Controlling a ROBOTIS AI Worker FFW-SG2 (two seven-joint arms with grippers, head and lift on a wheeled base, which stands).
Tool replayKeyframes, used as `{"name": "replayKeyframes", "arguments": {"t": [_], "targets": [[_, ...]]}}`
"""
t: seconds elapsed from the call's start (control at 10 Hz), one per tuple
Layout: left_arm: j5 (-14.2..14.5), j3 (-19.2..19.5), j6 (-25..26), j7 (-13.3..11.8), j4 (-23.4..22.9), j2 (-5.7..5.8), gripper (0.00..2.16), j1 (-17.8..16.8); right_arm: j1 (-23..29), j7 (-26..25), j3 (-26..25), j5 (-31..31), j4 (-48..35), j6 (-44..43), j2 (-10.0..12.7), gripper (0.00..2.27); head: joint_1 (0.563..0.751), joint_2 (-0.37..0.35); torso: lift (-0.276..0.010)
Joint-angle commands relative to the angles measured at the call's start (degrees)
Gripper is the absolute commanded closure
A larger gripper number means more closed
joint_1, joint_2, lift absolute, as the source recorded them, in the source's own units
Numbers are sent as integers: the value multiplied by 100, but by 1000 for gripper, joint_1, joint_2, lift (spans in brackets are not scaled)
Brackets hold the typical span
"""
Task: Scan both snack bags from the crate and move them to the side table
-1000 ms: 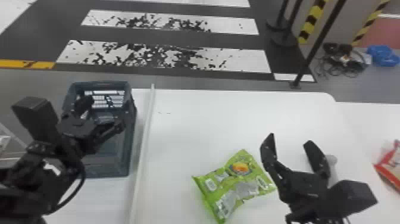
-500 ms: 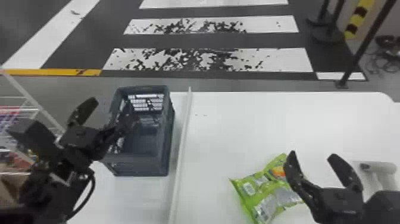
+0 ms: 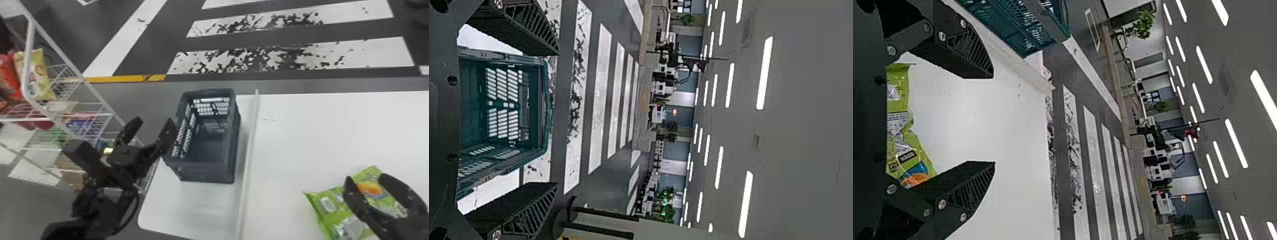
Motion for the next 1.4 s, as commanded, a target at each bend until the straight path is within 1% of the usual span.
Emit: {"name": "replayKeyframes", "arguments": {"t": [0.0,0.1,0.2,0.3,0.4,0.5,0.7,0.8,0.9,1.0,1.2,1.3], "targets": [[148,151,32,-80,-24,-7,66,94,-106,-7,-65,30,40,494,163,2172,695,350,-29],[289,221,138,-168,-41,-33,66,103,-133,-15,-56,39,84,494,172,2250,695,350,-29],[254,221,261,-168,-68,-51,66,103,-168,-51,59,136,102,564,216,2250,695,350,-29],[254,221,542,-168,-129,-60,66,103,-238,-165,278,373,207,564,286,2250,695,350,-29],[254,212,736,-150,-208,-68,66,94,-335,-376,489,470,357,582,339,2250,695,350,-29],[245,203,841,-124,-252,-77,66,86,-449,-613,726,654,524,582,339,2250,695,350,-29],[298,151,947,-150,-358,-68,66,77,-634,-1000,1140,1024,823,512,348,2250,695,350,-29],[298,98,1105,-141,-454,-77,66,68,-660,-1061,1236,1094,875,406,348,2250,695,350,-29],[254,-51,1157,-141,-498,-95,66,59,-757,-1176,1324,1261,937,371,366,2250,695,350,-29],[183,-192,1210,-141,-534,-104,66,59,-871,-1176,1368,1296,1077,389,392,2250,695,350,-29],[43,-456,1316,-132,-560,-86,66,59,-1126,-1176,1614,1454,1447,512,409,2250,695,350,-29],[16,-526,1333,-141,-560,-68,66,59,-1179,-1167,1693,1481,1622,582,409,2250,695,350,-29]]}}
